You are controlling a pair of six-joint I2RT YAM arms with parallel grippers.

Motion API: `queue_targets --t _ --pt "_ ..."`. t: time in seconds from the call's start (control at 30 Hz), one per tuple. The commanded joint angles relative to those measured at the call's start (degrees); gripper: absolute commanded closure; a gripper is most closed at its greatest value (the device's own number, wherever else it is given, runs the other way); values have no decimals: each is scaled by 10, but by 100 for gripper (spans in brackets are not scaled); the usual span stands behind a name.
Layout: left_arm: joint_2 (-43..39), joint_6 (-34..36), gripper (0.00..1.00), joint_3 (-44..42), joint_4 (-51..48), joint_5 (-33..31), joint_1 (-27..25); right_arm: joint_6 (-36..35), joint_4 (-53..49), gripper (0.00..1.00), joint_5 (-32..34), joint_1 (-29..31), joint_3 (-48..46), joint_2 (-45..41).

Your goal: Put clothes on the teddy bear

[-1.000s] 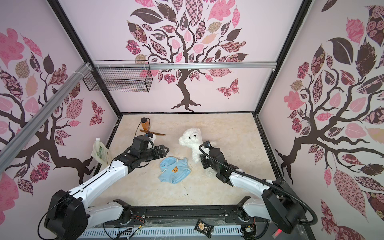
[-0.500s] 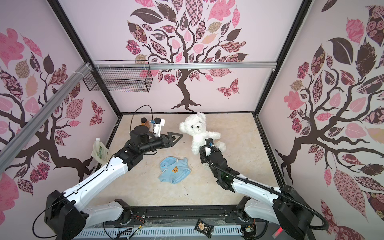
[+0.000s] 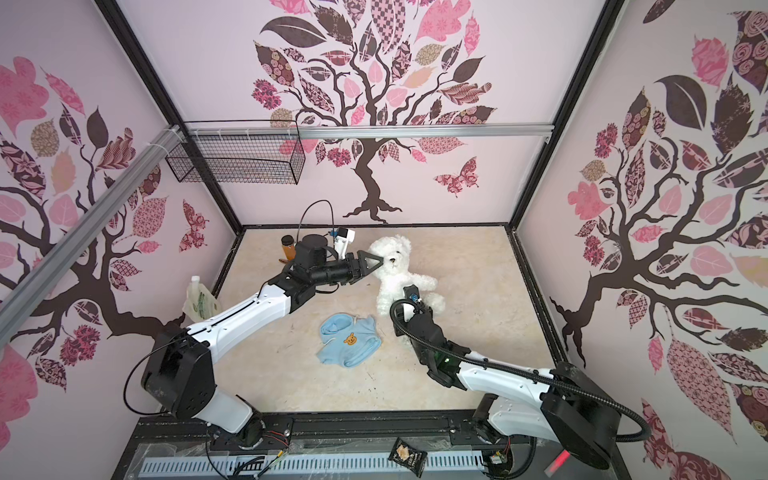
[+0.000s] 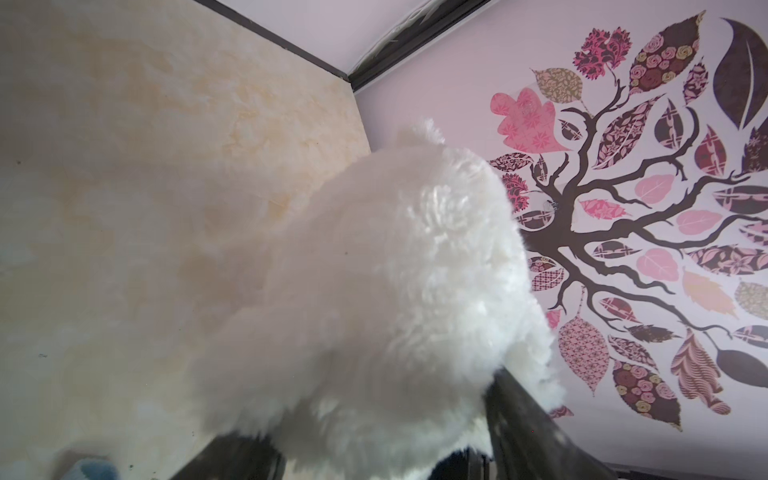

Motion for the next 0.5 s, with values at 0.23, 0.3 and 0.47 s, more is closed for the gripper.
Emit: queue_targets --t 0.23,0.3,0.47 --pt "51 23 28 10 0 24 -9 114 -75 63 36 5 -18 9" --pt "39 48 23 3 -30 3 -8 147 -112 64 39 1 -12 18" --pt "-24 136 15 -28 -156 -107 -8 245 -214 64 19 -8 17 61"
